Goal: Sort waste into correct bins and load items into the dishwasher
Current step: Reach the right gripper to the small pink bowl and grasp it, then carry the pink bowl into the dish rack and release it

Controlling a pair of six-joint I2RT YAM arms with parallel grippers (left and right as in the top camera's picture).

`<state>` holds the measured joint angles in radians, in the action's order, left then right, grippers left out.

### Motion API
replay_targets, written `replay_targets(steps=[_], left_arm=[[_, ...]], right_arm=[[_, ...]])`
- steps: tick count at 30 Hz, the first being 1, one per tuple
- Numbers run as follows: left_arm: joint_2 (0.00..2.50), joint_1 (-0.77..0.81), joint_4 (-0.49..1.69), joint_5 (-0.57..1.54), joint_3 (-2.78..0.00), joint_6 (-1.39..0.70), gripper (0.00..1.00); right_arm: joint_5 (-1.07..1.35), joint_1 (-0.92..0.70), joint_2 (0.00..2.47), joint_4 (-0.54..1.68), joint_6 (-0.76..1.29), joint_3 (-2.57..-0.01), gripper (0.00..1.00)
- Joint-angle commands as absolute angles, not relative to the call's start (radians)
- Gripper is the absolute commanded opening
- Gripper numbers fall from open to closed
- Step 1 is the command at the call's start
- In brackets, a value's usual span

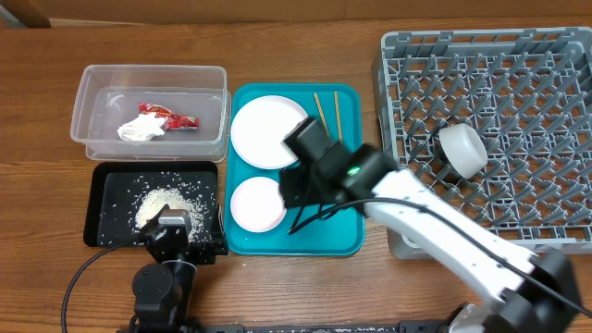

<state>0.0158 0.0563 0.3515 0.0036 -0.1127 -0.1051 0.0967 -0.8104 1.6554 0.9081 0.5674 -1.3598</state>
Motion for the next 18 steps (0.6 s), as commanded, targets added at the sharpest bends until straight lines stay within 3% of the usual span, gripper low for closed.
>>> replay_targets(steps=[1,6,10,12,15,18], left_arm=[[0.004,0.045,0.350,-0.007,-0.105,-0.119,1.00],[0.004,0.045,0.350,-0.007,-0.105,-0.119,1.00],[0.004,0.045,0.350,-0.007,-0.105,-0.119,1.00],[0.004,0.045,0.350,-0.007,-0.105,-0.119,1.00],[0.004,0.045,0.350,-0.007,-0.105,-0.119,1.00],[0.004,0.045,0.350,-0.007,-0.105,-0.119,1.00]], right_arm=[[0.021,-0.824,1.724,0.864,0.672,-1.306,0.58],[0.027,-0.824,1.840,0.746,0.682,-1.267,0.56],[0.027,-0.824,1.895,0.719,0.682,-1.267,0.38],[0.027,-0.824,1.897,0.718,0.682,-1.267,0.21],[0.023,-0.822,1.893,0.720,0.682,-1.271,0.06],[-0.020,-0.807,1.862,0.744,0.682,-1.271,0.04]])
